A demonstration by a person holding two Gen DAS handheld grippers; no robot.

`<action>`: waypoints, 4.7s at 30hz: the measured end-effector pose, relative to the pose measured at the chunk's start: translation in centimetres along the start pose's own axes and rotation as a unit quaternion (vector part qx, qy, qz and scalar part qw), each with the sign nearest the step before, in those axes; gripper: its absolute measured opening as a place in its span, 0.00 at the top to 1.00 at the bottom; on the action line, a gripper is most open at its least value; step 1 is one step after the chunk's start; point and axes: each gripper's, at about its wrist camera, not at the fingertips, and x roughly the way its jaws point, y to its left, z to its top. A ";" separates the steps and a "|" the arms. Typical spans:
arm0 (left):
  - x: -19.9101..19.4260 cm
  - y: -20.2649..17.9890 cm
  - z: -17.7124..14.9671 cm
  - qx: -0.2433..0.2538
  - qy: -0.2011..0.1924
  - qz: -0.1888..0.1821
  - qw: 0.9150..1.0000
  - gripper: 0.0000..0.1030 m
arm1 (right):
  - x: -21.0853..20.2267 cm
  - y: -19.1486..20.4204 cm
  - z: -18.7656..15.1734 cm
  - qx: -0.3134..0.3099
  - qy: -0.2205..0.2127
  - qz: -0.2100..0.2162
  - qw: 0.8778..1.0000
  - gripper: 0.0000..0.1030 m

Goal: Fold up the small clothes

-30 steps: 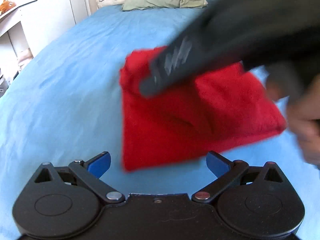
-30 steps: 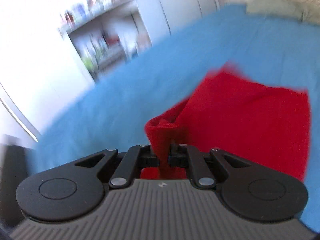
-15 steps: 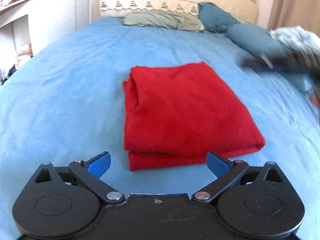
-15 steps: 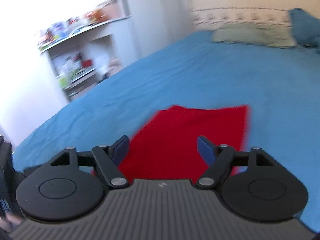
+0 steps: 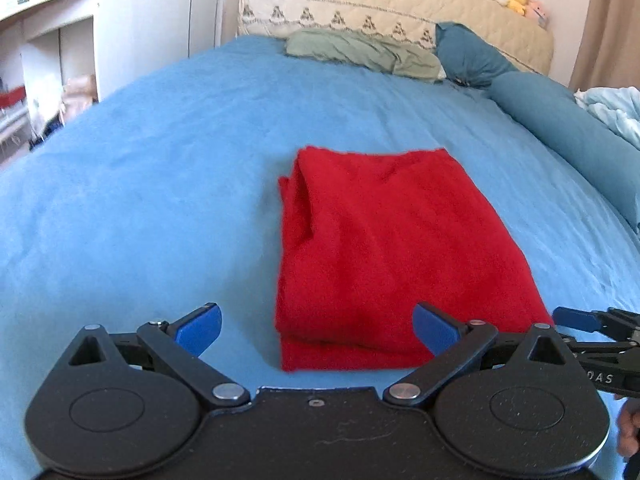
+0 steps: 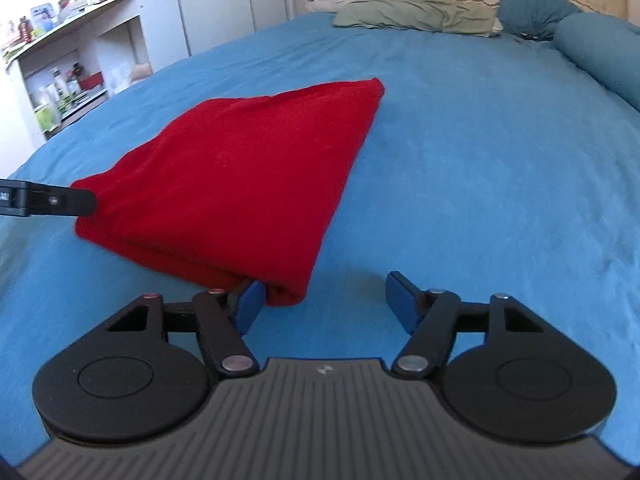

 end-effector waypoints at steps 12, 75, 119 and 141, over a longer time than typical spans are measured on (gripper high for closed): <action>2.6 2.6 -2.7 -0.009 0.053 0.040 0.998 0.00 | 0.0 -3.3 -0.7 0.042 0.006 -0.024 0.999 0.28; -5.2 -11.1 0.4 -0.024 0.079 -0.188 0.979 0.70 | -14.8 -8.3 3.8 0.121 0.040 0.088 0.988 0.64; -24.4 -13.9 -1.9 0.072 -0.064 0.028 0.995 0.00 | -32.9 -7.5 0.4 0.131 -0.019 -0.065 0.989 0.00; -35.9 -16.3 -12.6 0.078 -0.029 0.053 0.995 0.00 | -43.9 1.0 -9.3 0.084 0.066 -0.128 0.986 0.00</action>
